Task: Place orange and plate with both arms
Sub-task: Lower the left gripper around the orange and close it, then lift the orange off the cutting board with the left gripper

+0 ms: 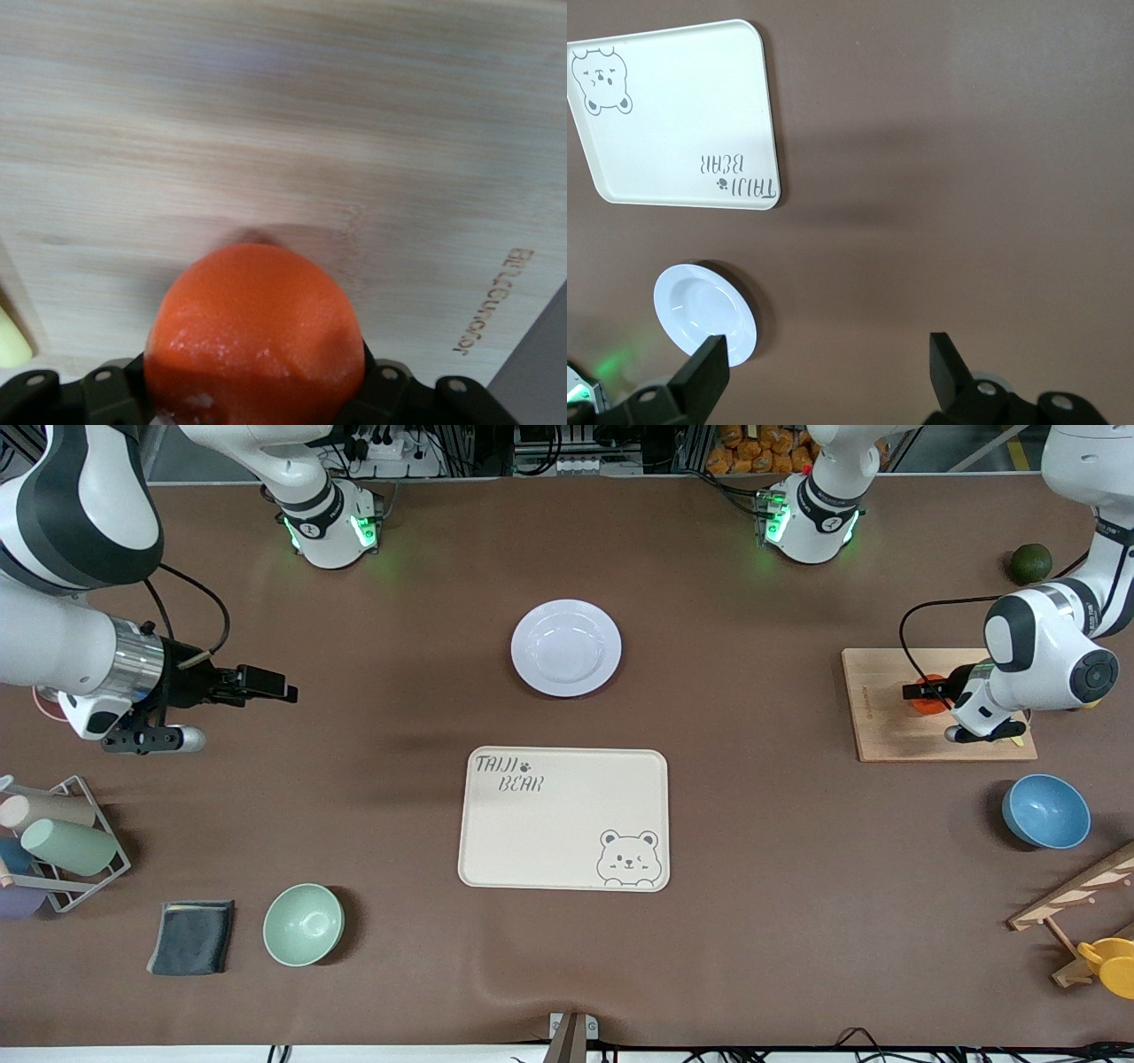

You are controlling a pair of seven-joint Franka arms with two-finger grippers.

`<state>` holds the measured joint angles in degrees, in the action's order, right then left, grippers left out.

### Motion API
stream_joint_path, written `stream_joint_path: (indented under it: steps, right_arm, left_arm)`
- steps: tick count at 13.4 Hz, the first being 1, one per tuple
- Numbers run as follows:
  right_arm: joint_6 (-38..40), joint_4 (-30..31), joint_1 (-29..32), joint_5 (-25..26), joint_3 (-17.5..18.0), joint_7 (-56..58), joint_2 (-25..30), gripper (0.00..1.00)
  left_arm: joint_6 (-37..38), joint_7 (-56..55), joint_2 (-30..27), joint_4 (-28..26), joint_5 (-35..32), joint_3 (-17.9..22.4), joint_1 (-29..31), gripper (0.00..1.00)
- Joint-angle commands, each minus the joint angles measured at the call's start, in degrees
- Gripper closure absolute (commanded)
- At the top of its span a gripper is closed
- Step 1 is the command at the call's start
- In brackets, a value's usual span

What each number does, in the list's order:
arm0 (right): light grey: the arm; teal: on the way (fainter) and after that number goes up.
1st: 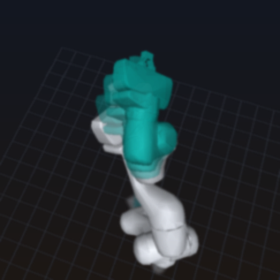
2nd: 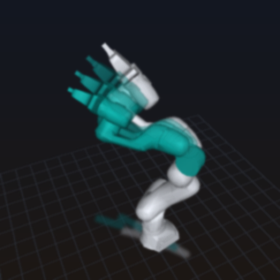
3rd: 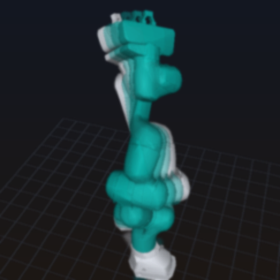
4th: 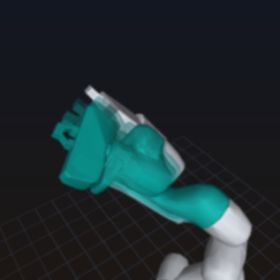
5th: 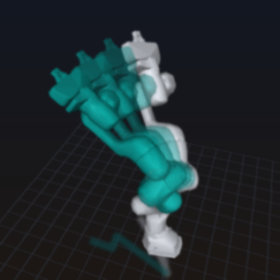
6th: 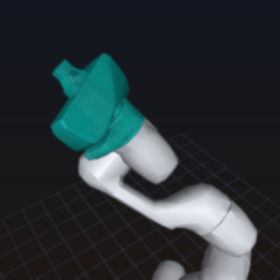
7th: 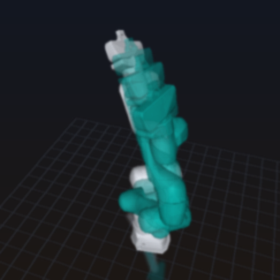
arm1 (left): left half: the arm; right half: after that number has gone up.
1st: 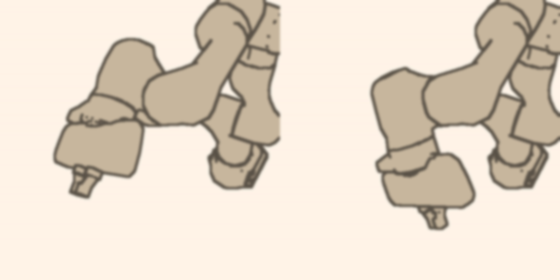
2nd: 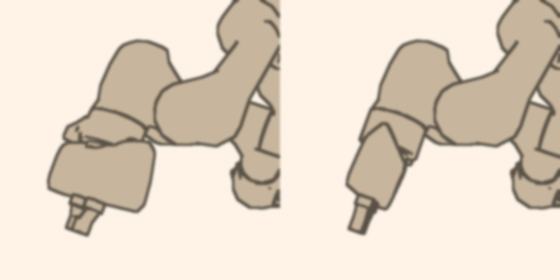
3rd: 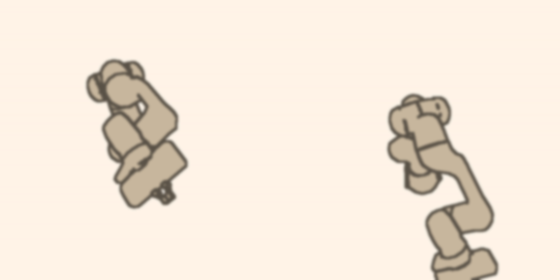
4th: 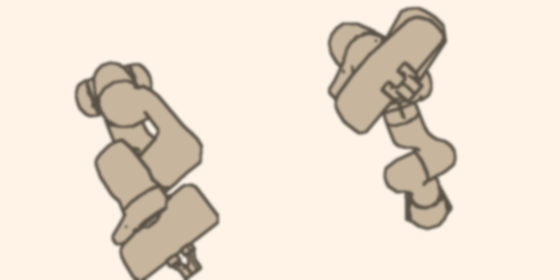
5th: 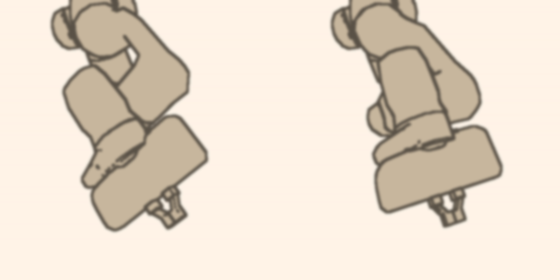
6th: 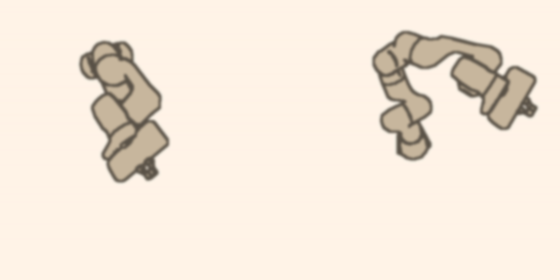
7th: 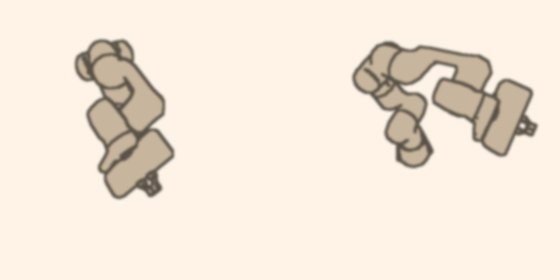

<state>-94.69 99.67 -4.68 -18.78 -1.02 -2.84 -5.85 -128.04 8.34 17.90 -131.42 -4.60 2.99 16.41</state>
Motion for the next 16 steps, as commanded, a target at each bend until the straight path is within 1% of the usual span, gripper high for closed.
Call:
stream_joint_path:
  steps: [1,2,4,5,7,9,12,13,14,16]
  right_arm:
    - [0.12,0.26,0.63,-0.64,0.23,0.99,0.31,0.0]
    - [0.21,0.26,0.72,-0.64,0.23,1.17,0.31,0.0]
    - [0.21,0.26,0.72,-0.64,0.14,1.17,0.31,0.0]
    - [0.21,0.26,0.72,-0.64,0.14,1.17,0.31,0.0]
    - [0.12,0.17,0.46,-0.64,0.23,1.17,0.31,0.0]
    - [1.08,0.43,0.81,-0.64,0.14,1.26,0.4,0.0]
    - [1.0,0.52,3.17,-0.64,0.05,5.37,-0.65,0.0]
    - [0.91,0.52,4.23,-0.64,0.14,6.78,-1.27,0.0]
    - [0.82,0.52,5.11,-0.64,0.14,8.53,-1.71,0.0]
    - [0.91,0.52,6.17,-1.16,0.14,11.09,-2.32,0.0]
  left_arm:
    - [5.49,0.54,0.03,3.88,1.08,-1.31,0.11,0.97]
    - [8.22,0.01,-0.23,5.37,2.13,-2.1,0.11,1.0]
    - [14.54,-1.82,-0.32,9.06,6.78,-4.47,0.02,1.0]
    - [16.22,-4.36,-0.23,10.65,7.32,-5.96,0.02,1.0]
    - [17.29,-11.73,-0.41,12.41,7.5,-10.43,0.02,1.0]
    - [18.26,-21.82,-0.67,14.61,8.99,-16.14,0.02,1.0]
    - [18.26,-38.96,0.03,17.77,9.87,-25.28,-0.24,1.0]
    - [18.26,-44.5,0.12,18.56,9.79,-27.75,-0.77,1.0]
    - [18.18,-49.51,0.47,19.18,9.79,-29.17,-2.25,1.0]
    - [18.09,-58.83,0.91,20.5,9.96,-29.44,-8.21,1.0]
